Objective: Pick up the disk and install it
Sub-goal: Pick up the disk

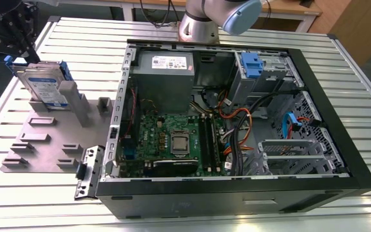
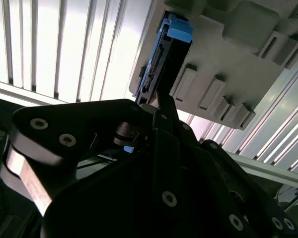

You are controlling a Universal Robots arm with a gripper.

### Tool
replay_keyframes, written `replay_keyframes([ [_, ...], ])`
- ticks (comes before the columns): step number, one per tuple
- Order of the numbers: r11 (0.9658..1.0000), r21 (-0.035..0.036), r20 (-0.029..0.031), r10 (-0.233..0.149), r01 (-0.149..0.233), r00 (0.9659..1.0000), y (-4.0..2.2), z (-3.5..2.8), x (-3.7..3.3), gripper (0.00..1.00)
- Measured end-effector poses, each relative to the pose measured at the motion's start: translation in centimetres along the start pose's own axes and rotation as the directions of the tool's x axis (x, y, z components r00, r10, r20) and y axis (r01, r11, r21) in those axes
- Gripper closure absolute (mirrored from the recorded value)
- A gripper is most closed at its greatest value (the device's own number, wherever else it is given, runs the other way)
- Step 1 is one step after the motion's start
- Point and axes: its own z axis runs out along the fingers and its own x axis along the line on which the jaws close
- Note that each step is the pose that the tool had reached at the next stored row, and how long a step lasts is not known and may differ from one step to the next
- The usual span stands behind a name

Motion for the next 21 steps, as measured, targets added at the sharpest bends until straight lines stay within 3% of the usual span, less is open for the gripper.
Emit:
replay_keyframes([
  [19, 0.9999, 0.0008, 0.0007, 0.010, -0.010, 0.9999, -0.08, 0.02, -0.01, 0.89],
  [21, 0.9999, 0.0008, 0.0007, 0.010, -0.010, 0.9999, -0.08, 0.02, -0.01, 0.83],
])
